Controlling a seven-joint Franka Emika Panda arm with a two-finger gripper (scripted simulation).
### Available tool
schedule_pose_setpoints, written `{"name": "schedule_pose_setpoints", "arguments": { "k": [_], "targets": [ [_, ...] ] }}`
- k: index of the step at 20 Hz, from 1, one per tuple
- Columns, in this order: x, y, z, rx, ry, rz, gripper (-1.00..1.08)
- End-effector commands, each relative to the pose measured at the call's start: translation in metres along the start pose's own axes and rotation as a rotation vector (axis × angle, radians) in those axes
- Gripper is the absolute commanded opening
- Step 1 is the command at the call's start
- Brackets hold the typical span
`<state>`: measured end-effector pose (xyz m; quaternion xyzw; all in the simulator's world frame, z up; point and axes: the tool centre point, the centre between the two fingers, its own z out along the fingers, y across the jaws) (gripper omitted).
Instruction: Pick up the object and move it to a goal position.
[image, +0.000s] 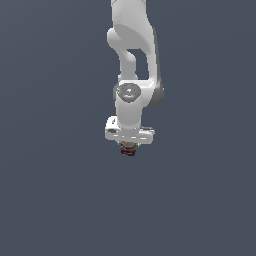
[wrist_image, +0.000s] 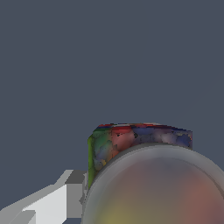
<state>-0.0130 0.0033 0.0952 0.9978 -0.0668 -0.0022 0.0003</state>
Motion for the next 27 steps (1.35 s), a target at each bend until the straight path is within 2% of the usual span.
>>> {"name": "schedule_pose_setpoints", "arguments": {
  "k": [1, 9, 14, 27],
  "targets": [
    [0.01, -0.013, -0.016, 0.0, 0.004, 0.0, -1.0],
    [0.043, -0.057, -0.065, 0.0, 0.004, 0.0, -1.0],
    [0.058, -0.075, -0.085, 0.0, 0.004, 0.0, -1.0],
    [0.072, -0.09, -0.102, 0.0, 0.004, 0.0, -1.0]
  ]
}}
